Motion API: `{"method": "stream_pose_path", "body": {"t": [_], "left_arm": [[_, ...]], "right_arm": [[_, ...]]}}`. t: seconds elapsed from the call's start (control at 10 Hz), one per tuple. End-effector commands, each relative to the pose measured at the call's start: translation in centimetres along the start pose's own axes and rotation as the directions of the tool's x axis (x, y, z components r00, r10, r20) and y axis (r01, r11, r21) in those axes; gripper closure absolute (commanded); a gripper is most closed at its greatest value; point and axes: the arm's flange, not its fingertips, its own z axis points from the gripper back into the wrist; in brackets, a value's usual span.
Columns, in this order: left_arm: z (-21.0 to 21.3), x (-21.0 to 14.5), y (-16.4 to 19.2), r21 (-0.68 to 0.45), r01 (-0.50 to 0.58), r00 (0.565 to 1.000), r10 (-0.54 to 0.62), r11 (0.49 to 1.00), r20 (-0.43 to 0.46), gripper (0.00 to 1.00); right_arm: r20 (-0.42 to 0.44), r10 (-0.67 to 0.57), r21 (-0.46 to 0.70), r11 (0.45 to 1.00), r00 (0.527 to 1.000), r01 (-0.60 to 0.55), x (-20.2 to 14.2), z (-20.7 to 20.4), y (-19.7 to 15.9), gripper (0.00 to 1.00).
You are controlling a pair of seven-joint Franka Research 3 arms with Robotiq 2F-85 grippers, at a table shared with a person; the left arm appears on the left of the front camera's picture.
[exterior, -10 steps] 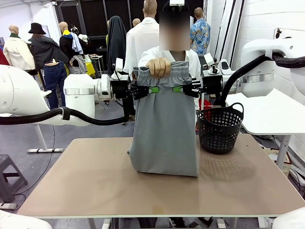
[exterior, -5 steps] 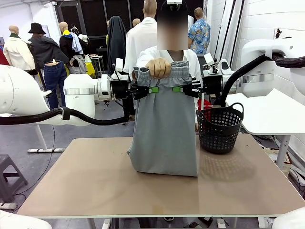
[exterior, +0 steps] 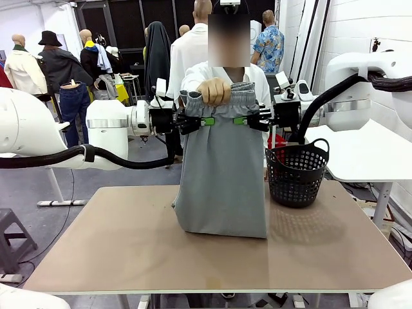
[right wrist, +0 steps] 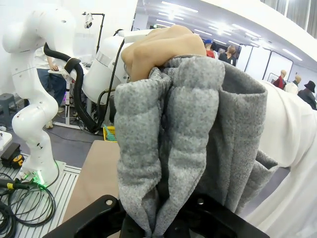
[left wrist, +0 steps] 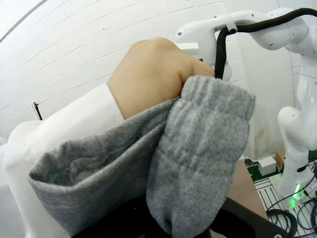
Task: Fold the training pants.
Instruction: Release the ends of the Training pants and then grab the overlapped ends.
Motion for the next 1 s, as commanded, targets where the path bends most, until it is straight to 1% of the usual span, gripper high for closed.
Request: {"method": "stream_pose_path", "body": {"t": [0.0, 0.2, 0.3, 0.9], "left_arm": [[0.32, 0.14, -0.51, 0.010, -0.020, 1.000, 0.020, 1.000, 0.014, 0.53], [0.54, 0.04, -0.78, 0.012, -0.028, 1.000, 0.028, 1.000, 0.013, 0.13], [0.59, 0.08, -0.82, 0.014, -0.031, 0.999, 0.031, 0.999, 0.014, 0.00], [0.82, 0.15, -1.07, 0.022, -0.040, 0.999, 0.039, 0.999, 0.017, 0.00]], "right_arm": [[0.010, -0.039, 0.009, 0.999, 0.999, 0.038, 0.25, 0.44, 0.49, 0.50], [0.009, -0.052, 0.013, 0.999, 0.999, 0.052, 0.28, 0.53, 0.65, 0.10], [0.010, -0.056, 0.013, 0.998, 0.998, 0.056, 0.31, 0.58, 0.71, 0.00], [0.004, -0.065, 0.003, 0.998, 0.998, 0.065, 0.48, 0.82, 0.71, 0.00]]}}
